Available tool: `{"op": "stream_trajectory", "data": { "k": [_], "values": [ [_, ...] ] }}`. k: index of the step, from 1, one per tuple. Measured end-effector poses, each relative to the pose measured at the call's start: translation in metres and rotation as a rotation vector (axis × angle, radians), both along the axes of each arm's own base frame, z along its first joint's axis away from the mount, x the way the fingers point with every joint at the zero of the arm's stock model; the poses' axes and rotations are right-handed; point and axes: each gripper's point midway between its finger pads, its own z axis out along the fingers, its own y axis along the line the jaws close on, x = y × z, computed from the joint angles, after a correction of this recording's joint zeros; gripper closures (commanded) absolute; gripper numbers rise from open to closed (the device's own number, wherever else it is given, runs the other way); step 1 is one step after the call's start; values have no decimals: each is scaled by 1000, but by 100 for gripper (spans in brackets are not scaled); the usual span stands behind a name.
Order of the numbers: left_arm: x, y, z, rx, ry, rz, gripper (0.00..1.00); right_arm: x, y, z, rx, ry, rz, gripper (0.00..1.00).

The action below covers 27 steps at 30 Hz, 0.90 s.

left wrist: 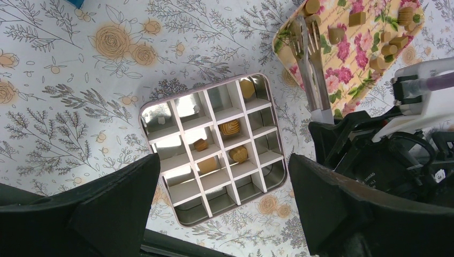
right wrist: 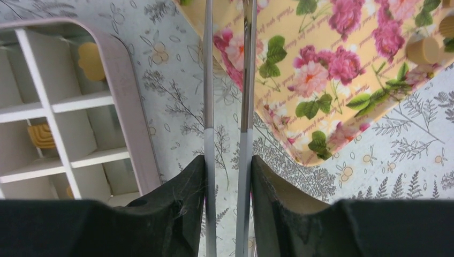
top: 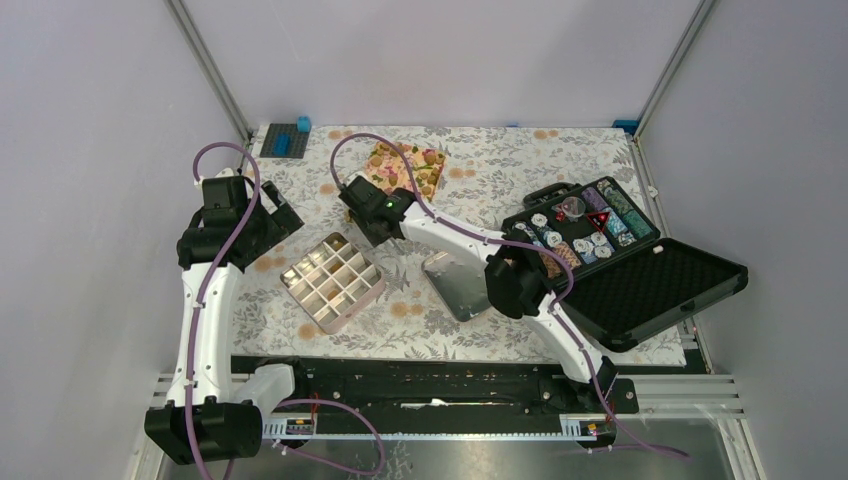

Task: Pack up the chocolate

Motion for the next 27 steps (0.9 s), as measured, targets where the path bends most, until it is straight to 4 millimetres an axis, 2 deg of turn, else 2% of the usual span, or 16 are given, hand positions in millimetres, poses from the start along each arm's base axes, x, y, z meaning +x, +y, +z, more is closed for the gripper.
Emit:
{"op": "stream_trajectory", "data": {
  "k": [5, 9, 17, 27],
  "values": [
    [0, 0, 0, 0, 0, 0, 1, -7, -14, -11, -38, 13, -8, 60],
    [0, 0, 0, 0, 0, 0, 1, -16, -29, -8, -51, 14, -14, 60],
    [0, 0, 0, 0, 0, 0, 1, -31, -55, 15, -36, -4, -32, 60],
    [0, 0, 0, -1, 0, -1, 1, -45, -67, 60, 66, -31, -39, 61]
  ]
}}
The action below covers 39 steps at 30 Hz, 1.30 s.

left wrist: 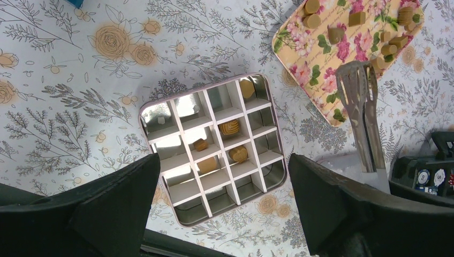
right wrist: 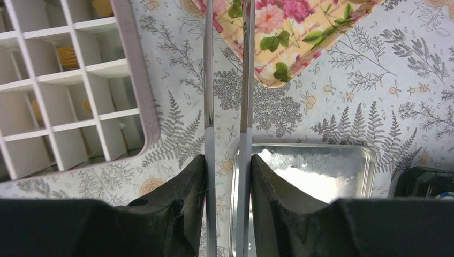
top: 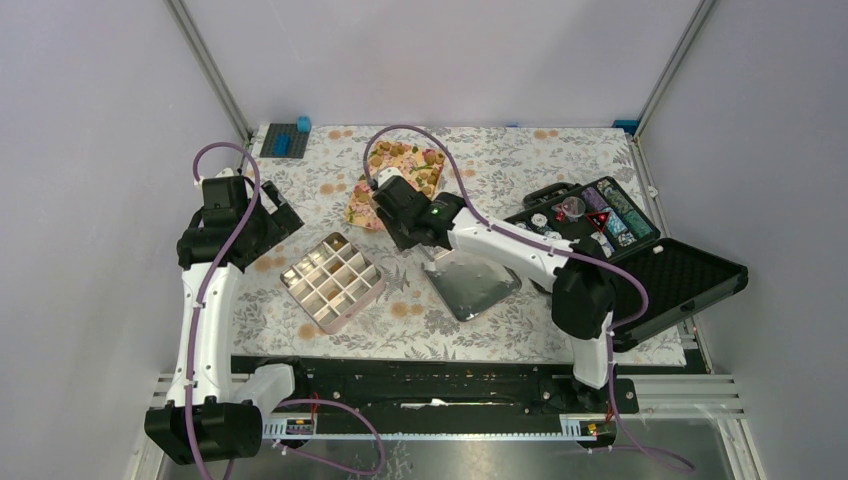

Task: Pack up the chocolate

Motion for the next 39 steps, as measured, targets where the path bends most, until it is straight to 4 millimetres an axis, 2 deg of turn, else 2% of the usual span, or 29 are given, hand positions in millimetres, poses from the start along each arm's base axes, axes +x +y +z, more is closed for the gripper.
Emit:
{"op": "stream_trajectory", "data": {
  "k": [8, 18, 23, 39],
  "values": [
    [0, 0, 0, 0, 0, 0, 1, -25, -1, 12, 44, 20, 36, 60],
    [0, 0, 0, -1, 0, -1, 1, -80, 29, 8, 49, 52, 164, 61],
    [0, 0, 0, -1, 0, -1, 1, -89, 35, 6, 50, 61, 188, 60],
    [0, 0, 0, -1, 0, -1, 1, -98, 40, -7, 34, 89, 206, 60]
  ]
}}
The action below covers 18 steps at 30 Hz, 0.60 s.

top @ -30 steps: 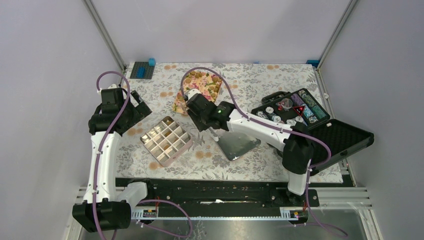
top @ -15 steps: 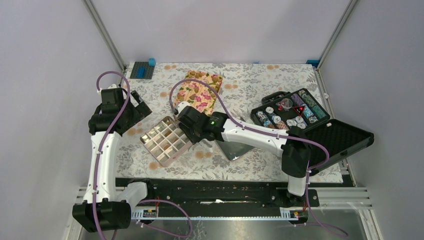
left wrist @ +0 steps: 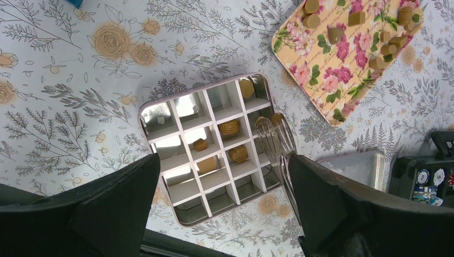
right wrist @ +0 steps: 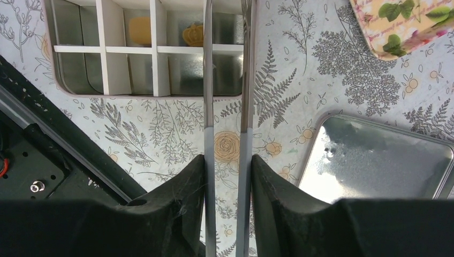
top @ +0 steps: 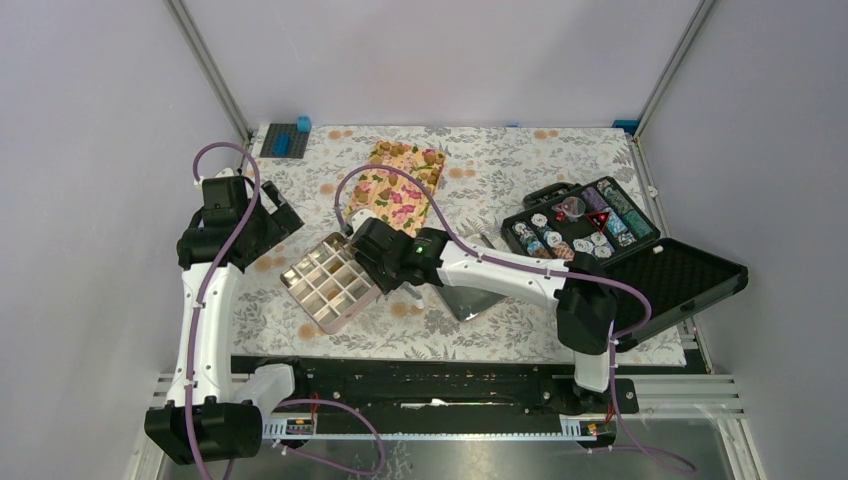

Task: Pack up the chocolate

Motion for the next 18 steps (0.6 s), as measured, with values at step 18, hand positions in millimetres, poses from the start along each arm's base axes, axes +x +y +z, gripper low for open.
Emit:
{"op": "stream_trajectory", "data": {
  "k": [18],
  "values": [
    [0, 0, 0, 0, 0, 0, 1, -2, 0, -2, -11, -6, 2, 64]
  ]
}}
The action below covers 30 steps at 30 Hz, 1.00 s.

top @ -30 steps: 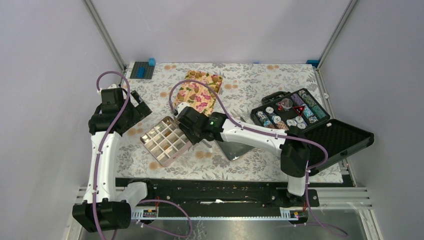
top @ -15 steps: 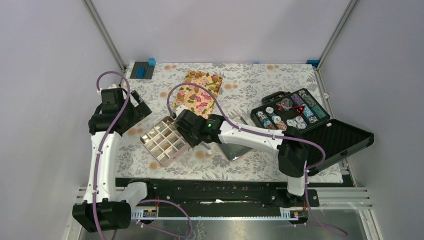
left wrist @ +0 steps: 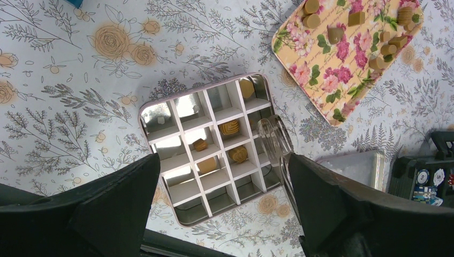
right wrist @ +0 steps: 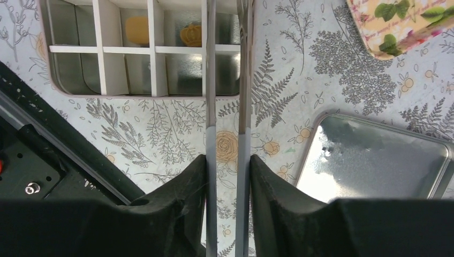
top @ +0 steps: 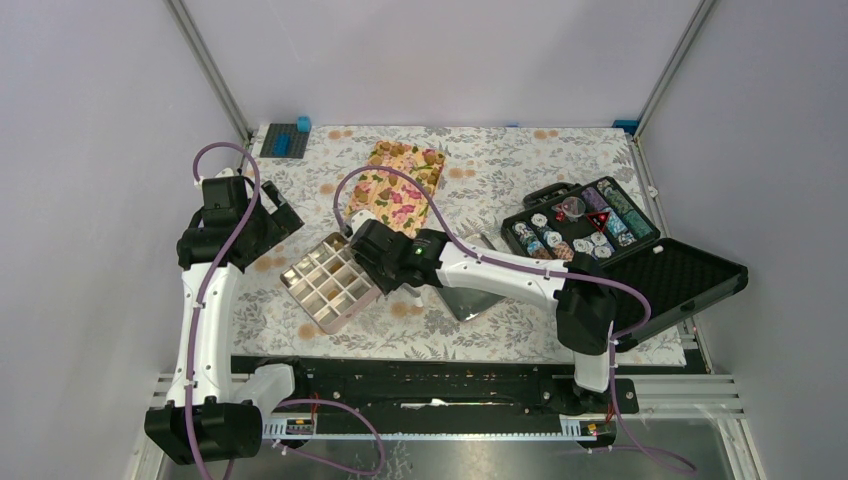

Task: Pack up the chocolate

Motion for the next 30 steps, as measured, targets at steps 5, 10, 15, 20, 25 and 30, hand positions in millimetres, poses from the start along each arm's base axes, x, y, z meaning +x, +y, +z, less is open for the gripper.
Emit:
{"op": "stream_trajectory", "data": {
  "k": [5, 10, 15, 20, 25, 30],
  "values": [
    [0, 0, 0, 0, 0, 0, 1, 5, -1, 3, -7, -27, -7, 68],
    [0, 0, 1, 1, -2, 0, 1, 16, 0, 16, -7, -91, -17, 71],
    [-1, 0, 2, 1, -8, 0, 1, 29, -4, 23, -13, -138, -44, 75],
    [-1, 0, 2, 1, -8, 0, 1, 56, -16, 28, -1, -136, -101, 64],
    [-1, 0, 2, 1, -7, 0, 1, 101, -23, 34, 27, -146, -184, 61],
    [-1, 0, 2, 1, -7, 0, 1, 118, -16, 11, -1, -122, -200, 56]
  ]
}}
